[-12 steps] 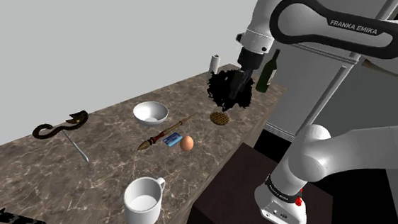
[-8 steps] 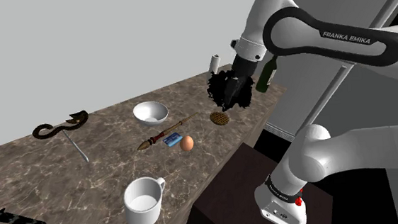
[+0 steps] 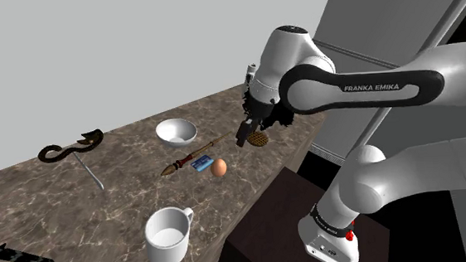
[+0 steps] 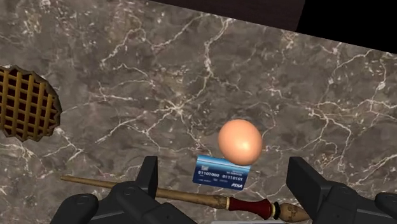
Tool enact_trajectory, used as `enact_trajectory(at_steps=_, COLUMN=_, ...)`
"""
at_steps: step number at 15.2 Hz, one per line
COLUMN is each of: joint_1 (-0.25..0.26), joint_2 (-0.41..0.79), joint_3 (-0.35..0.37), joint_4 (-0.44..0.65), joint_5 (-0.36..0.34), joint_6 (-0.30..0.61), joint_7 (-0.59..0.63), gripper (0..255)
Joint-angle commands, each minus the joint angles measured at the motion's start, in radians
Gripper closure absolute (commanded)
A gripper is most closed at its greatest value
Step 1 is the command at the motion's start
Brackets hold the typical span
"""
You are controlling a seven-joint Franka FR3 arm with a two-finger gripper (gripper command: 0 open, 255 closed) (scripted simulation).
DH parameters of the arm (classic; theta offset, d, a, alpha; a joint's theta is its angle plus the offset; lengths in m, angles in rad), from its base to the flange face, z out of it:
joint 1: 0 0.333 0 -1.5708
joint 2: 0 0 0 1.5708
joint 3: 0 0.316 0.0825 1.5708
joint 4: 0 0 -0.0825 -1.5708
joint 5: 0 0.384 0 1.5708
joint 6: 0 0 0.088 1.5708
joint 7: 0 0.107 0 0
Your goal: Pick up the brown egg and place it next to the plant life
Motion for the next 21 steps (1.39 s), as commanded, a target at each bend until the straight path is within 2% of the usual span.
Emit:
enact_trajectory(at_steps=1, joint_1=0.001, joint_2=0.048, joint_3=0.051, joint_4=-0.029, joint_5=-0.003, joint_6=0.1, joint_7=0.034, gripper=0)
enact_trajectory(at_steps=5, joint_1=-0.021, joint_2=0.172, joint_3=0.161, joint_4=-0.053, joint_5=-0.038, joint_6=0.281, joint_7=0.121, gripper=0)
enact_trajectory(at_steps=8, joint_1=-0.069, joint_2=0.285, joint_3=0.258, joint_4=-0.05, joint_5=-0.105, joint_6=0.412, joint_7=0.212, gripper=0)
enact_trajectory(at_steps=15, joint_1=-0.122, joint_2=0.383, joint_3=0.297, joint_4=-0.074, joint_5=-0.162, joint_6=0.531, joint_7=0.254, gripper=0)
enact_trajectory(at_steps=21, joint_1=-0.128, joint_2=0.392, joint_3=0.3, joint_4=-0.076, joint_5=-0.169, joint_6=0.541, joint_7=0.259, gripper=0)
